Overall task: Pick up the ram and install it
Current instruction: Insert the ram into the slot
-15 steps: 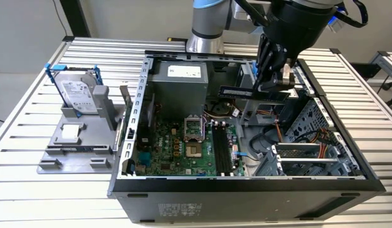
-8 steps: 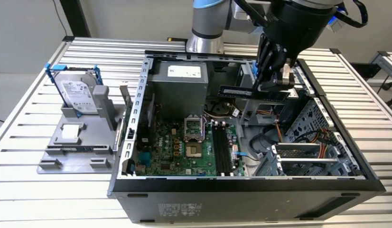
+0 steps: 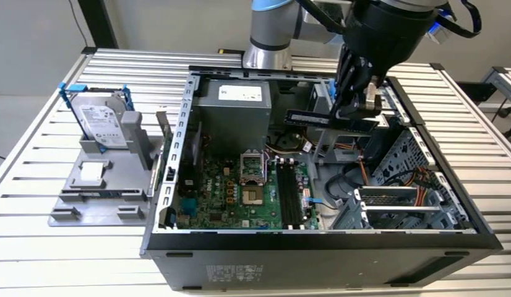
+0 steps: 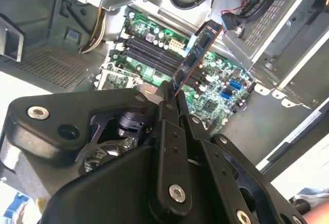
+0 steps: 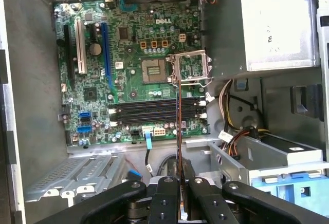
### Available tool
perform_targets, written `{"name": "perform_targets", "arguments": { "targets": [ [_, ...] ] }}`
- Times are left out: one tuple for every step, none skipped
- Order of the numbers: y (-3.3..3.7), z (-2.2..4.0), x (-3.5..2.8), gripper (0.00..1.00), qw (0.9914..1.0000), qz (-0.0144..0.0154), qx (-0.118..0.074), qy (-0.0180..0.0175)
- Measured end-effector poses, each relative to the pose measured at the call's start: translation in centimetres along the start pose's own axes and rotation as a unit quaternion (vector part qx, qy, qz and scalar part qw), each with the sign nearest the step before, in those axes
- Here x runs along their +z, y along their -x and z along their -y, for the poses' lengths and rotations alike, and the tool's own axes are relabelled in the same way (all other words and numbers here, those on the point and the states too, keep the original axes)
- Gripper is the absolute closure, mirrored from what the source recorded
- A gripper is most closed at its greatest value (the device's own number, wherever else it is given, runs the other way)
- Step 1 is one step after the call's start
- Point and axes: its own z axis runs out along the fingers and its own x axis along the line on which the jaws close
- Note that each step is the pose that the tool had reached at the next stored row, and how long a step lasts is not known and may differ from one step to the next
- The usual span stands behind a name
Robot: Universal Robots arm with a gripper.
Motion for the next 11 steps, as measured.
{"name": "perform_targets", "arguments": {
  "targets": [
    [0.0,0.0,0.0,1.0,0.99997,0.0003,0.007,-0.0005],
    [0.0,0.0,0.0,1.0,0.99916,0.0018,0.041,-0.0026],
    [0.0,0.0,0.0,1.0,0.99884,0.0021,0.048,-0.003],
    [0.0,0.0,0.0,1.0,0.99849,0.0025,0.055,-0.0035],
    [0.0,0.0,0.0,1.0,0.99809,0.0027,0.062,-0.0039],
    [0.0,0.0,0.0,1.0,0.99759,0.0031,0.069,-0.0044],
    [0.0,0.0,0.0,1.0,0.99707,0.0034,0.076,-0.0048],
    [0.0,0.0,0.0,1.0,0.99649,0.0037,0.083,-0.0052],
    [0.0,0.0,0.01,1.0,0.99588,0.004,0.09,-0.0057],
    [0.0,0.0,0.0,1.0,0.99519,0.0043,0.098,-0.0062],
    [0.0,0.0,0.0,1.0,0.9944,0.0047,0.105,-0.0066]
  ]
}}
